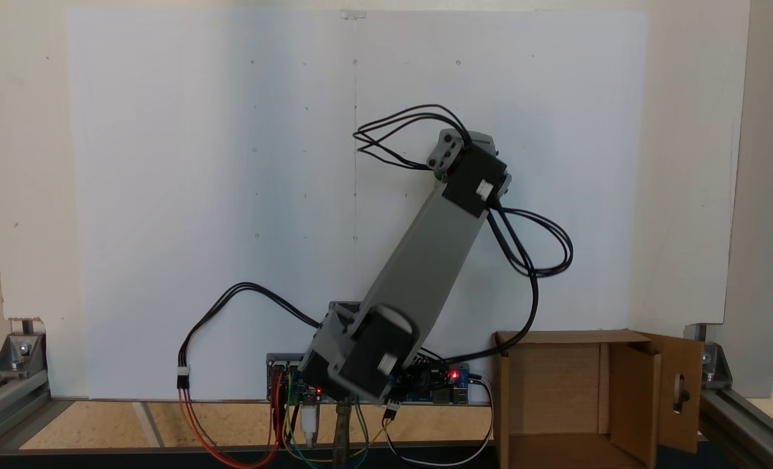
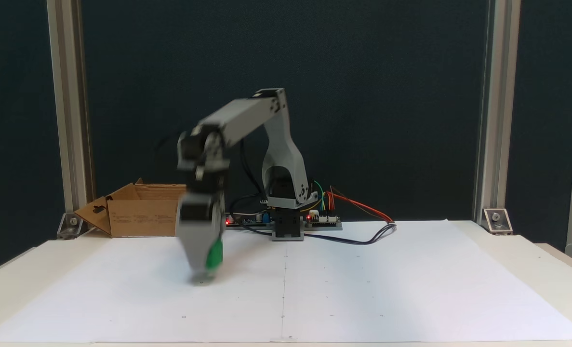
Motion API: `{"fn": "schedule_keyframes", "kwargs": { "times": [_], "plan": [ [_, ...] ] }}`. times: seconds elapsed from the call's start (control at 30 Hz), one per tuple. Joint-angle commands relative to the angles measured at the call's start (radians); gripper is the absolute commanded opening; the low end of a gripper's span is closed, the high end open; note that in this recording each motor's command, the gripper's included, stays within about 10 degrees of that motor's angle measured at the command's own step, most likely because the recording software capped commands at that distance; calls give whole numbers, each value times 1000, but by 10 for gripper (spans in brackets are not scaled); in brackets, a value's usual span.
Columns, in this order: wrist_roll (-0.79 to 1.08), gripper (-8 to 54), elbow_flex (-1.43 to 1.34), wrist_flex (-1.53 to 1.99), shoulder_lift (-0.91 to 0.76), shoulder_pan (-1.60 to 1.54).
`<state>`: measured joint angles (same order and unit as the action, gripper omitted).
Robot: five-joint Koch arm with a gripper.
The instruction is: Grasp a green dice and put it in the bin.
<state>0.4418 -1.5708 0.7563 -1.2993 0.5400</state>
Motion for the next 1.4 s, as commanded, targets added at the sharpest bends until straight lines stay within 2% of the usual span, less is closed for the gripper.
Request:
{"fn": "schedule_keyframes", "kwargs": {
  "times": [0.0,0.17,0.3,0.43,0.77,0.9,1.13,1.17,1.2,1.33,1.37],
  "plan": [
    [-78,115,103,118,-164,-17],
    [-140,115,354,336,-313,-21],
    [-140,115,380,334,-345,80],
    [-195,115,382,336,-365,348],
    [-184,115,382,342,-359,1054],
    [-155,115,382,267,-229,1209],
    [-97,115,382,189,-48,1238],
    [-89,151,382,178,-37,1247],
    [-89,280,382,175,-18,1256],
    [-91,437,382,132,6,1273],
    [-91,454,382,101,6,1276]
  ]
}}
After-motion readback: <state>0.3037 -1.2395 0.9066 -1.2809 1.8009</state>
